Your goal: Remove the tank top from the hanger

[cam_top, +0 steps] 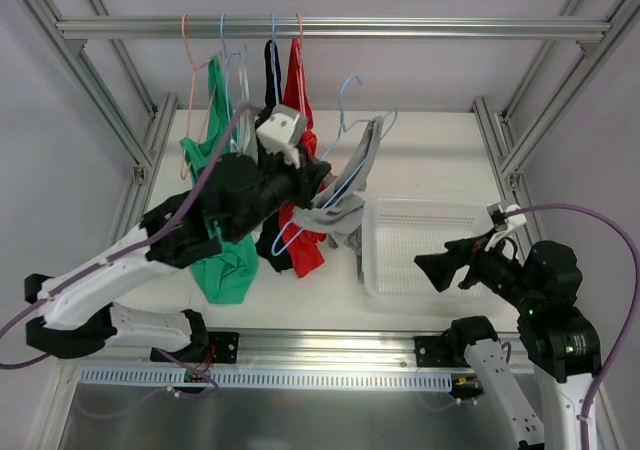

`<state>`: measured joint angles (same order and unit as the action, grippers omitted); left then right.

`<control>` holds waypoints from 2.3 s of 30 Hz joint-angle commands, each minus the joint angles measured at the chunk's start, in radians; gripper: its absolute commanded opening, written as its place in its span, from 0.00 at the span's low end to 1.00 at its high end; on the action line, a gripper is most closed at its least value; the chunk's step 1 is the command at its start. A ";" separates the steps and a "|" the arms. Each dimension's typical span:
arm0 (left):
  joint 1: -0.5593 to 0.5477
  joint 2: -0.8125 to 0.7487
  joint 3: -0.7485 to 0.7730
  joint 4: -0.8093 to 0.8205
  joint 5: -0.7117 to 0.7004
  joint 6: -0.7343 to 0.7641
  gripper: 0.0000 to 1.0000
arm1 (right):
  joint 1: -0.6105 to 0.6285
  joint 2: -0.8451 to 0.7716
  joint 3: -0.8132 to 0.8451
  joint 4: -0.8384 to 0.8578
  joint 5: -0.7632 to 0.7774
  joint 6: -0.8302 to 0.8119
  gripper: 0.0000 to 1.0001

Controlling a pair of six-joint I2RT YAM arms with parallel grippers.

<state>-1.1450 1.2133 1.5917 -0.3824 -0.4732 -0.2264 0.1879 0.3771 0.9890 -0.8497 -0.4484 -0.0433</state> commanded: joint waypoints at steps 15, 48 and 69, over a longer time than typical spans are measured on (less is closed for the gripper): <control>-0.190 -0.617 -0.682 0.099 -0.042 -0.281 0.00 | 0.504 0.528 0.128 0.475 0.171 -0.013 0.78; -0.191 -0.699 -0.647 0.080 0.096 -0.137 0.00 | 0.429 0.710 0.187 0.634 0.421 0.039 0.00; -0.191 -0.605 -0.504 0.661 0.271 0.301 0.00 | 0.418 0.655 0.416 0.652 -0.141 0.275 0.00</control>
<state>-1.3293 0.5133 1.0748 -0.0338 -0.2447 -0.0616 0.5354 1.0988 1.3941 -0.2710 -0.4725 0.1555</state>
